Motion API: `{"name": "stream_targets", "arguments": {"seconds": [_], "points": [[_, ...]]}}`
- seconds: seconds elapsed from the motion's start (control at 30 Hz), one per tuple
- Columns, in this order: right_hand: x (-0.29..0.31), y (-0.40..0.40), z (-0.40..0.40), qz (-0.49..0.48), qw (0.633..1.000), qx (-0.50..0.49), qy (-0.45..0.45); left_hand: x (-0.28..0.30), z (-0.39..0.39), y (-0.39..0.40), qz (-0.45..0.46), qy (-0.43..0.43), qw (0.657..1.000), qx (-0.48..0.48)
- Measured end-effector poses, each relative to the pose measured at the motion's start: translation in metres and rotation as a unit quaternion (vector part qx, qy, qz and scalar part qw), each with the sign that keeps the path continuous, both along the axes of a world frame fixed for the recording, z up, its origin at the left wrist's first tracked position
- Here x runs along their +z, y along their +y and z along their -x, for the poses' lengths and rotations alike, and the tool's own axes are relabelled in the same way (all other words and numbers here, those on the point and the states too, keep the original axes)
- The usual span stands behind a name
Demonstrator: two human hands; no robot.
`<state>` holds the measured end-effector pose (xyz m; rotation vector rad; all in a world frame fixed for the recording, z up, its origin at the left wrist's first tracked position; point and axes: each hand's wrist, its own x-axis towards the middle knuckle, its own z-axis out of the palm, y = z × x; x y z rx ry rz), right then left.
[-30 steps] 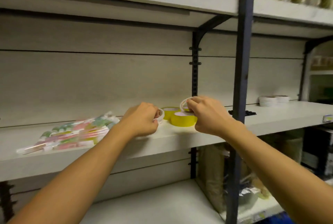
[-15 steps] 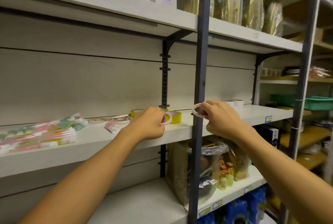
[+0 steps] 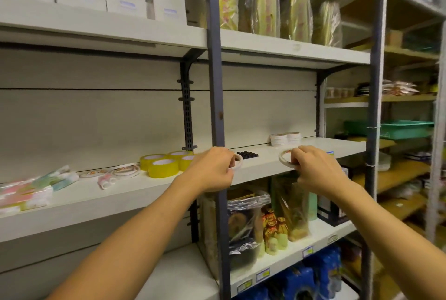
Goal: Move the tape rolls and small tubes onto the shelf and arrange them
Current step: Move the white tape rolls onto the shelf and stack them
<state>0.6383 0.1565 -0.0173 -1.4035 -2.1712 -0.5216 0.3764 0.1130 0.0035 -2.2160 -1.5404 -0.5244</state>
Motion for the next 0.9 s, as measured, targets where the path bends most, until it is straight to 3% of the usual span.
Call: {"name": "stream_targets", "arguments": {"seconds": [0.4, 0.63, 0.9], "points": [[-0.015, 0.028, -0.119, 0.004, 0.998, -0.062, 0.004, -0.016, -0.108, 0.071, 0.007, -0.002, 0.999, -0.045], [-0.029, 0.053, -0.16, -0.008, 0.995, -0.097, 0.006, 0.005, -0.171, 0.151, -0.014, 0.02, 0.997, -0.078], [-0.003, 0.132, -0.184, -0.049, 0.989, -0.136, -0.006, 0.007, -0.182, 0.25, -0.006, 0.003, 0.997, -0.081]]}}
